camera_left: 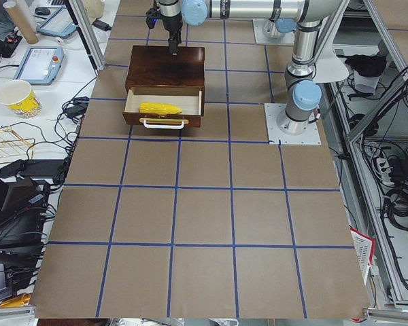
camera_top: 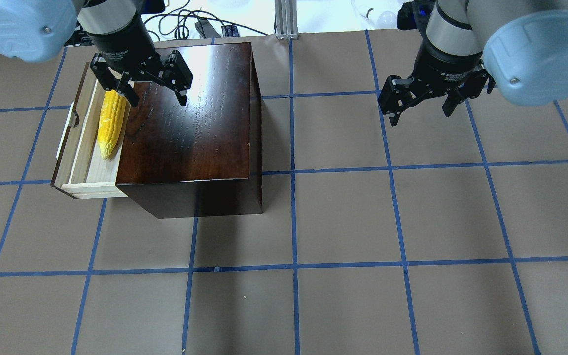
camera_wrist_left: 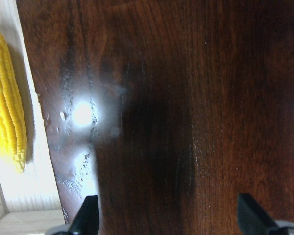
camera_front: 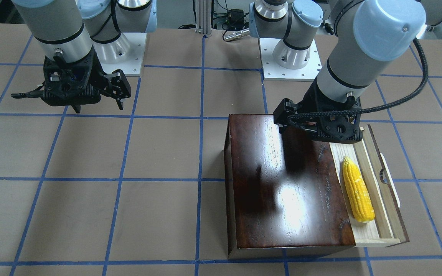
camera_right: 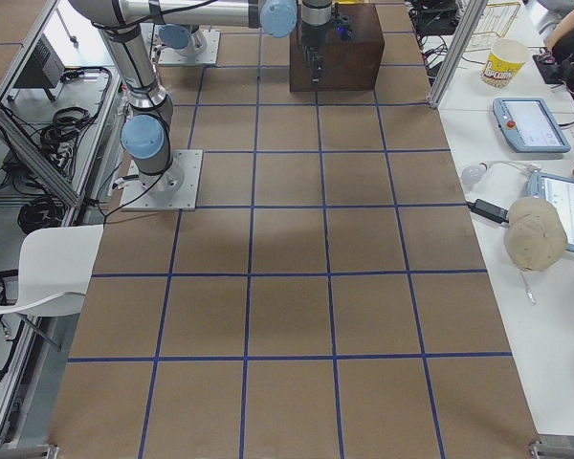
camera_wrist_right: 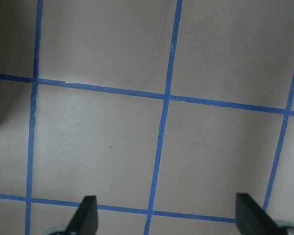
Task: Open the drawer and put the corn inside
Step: 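Open the left gripper and raise it away from the drawer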
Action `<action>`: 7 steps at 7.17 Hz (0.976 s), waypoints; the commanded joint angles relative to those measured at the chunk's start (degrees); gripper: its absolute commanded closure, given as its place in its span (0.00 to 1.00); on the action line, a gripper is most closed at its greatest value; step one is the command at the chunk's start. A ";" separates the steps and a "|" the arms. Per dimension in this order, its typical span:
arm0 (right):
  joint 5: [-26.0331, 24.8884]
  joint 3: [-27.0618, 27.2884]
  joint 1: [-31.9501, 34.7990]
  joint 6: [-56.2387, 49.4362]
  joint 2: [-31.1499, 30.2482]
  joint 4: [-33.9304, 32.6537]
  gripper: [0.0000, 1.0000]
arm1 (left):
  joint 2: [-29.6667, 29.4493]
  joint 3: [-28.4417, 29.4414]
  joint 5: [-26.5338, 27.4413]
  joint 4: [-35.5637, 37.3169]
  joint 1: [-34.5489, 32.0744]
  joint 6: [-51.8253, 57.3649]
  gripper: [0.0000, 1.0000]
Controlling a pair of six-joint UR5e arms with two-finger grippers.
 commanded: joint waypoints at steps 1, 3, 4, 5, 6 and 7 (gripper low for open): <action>0.00 0.00 0.03 0.00 0.00 0.00 0.00 | 1.05 -0.96 0.01 0.11 0.10 -0.18 0.00; 0.00 0.00 0.02 0.00 0.00 0.00 0.00 | 1.32 -1.05 0.01 0.19 0.10 -0.27 0.00; 0.00 0.00 0.03 0.00 0.00 0.00 0.00 | 1.50 -1.05 0.01 0.11 0.10 -0.18 0.00; 0.00 0.00 0.03 0.00 0.00 0.00 0.00 | 1.58 -1.14 0.01 0.02 0.10 -0.27 0.00; 0.00 0.00 -0.15 0.00 0.00 0.00 0.00 | 1.58 -1.14 0.01 0.02 0.10 -0.27 0.00; 0.00 0.00 0.02 0.00 0.00 0.00 0.00 | 1.67 -1.14 -0.07 0.11 0.10 -0.27 0.00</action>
